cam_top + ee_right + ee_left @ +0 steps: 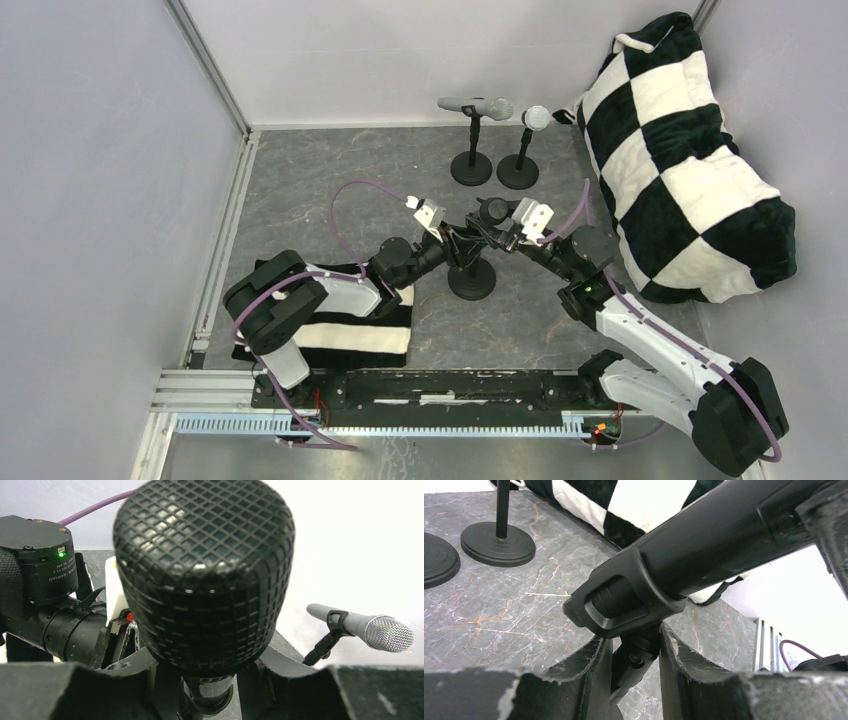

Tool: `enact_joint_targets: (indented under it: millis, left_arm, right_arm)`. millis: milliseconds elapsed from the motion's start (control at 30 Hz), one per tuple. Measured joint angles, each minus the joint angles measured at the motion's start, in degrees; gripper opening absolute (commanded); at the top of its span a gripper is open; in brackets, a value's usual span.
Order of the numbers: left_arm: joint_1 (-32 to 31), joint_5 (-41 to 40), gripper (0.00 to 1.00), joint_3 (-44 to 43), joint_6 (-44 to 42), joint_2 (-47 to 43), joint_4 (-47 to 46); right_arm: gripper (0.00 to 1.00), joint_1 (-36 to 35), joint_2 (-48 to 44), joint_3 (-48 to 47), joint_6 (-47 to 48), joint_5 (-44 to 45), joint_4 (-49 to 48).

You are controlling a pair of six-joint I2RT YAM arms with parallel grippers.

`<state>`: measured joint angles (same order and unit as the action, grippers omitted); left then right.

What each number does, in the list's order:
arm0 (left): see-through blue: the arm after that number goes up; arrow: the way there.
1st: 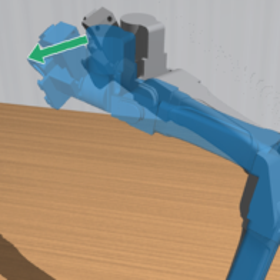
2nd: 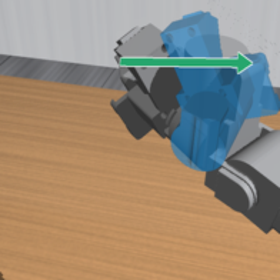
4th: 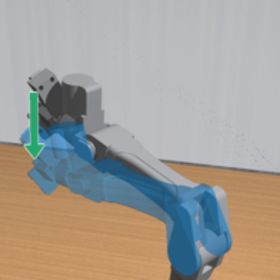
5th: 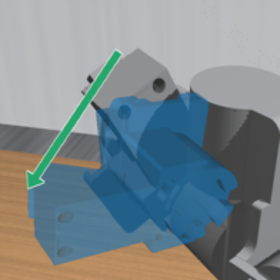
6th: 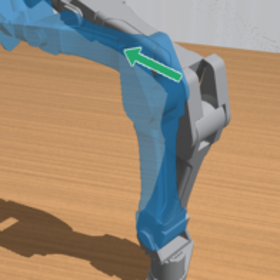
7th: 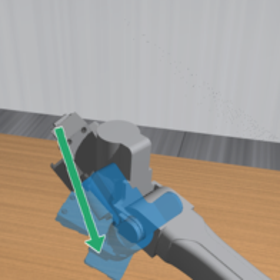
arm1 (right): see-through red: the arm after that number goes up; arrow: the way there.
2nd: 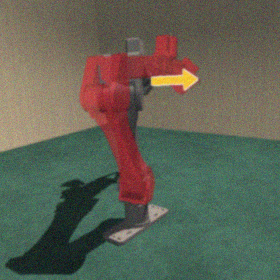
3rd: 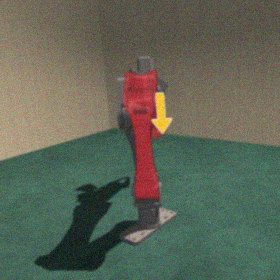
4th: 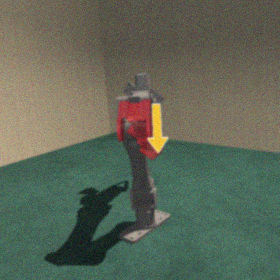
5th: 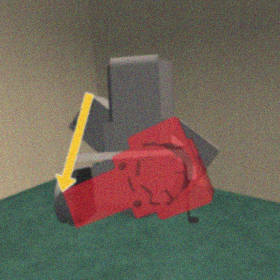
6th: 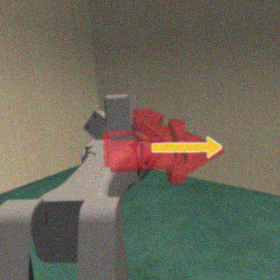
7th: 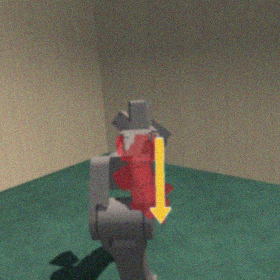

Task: Attach the microphones to the stand

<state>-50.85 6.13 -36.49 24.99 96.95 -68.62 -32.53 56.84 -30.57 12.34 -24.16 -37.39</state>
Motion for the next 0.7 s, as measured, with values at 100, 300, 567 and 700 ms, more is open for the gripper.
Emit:
enact_joint_targets:
  millis: [100, 300, 567, 700]
  left_arm:
    - [0.0, 0.0, 0.02, 0.0, 0.0, 0.0, 0.0]
    - [-0.1, 0.0, 0.02, 0.0, -0.1, 0.0, 0.0]
    - [-0.8, -1.8, 0.02, 0.0, -1.3, -0.4, 0.8]
    - [-1.2, -2.9, 0.02, -0.1, -1.9, -0.9, 1.7]
  right_arm:
    - [0.0, 0.0, 0.3, 0.4, -0.2, 0.2, -1.1]
    - [0.31, 0.0, -1.4, 1.0, -0.3, 0.1, -0.8]
    - [0.66, 0.4, -8.5, 2.1, -1.2, -2.1, 10.3]
    - [0.7, 0.7, -11.0, 2.3, -2.5, -2.7, 14.9]
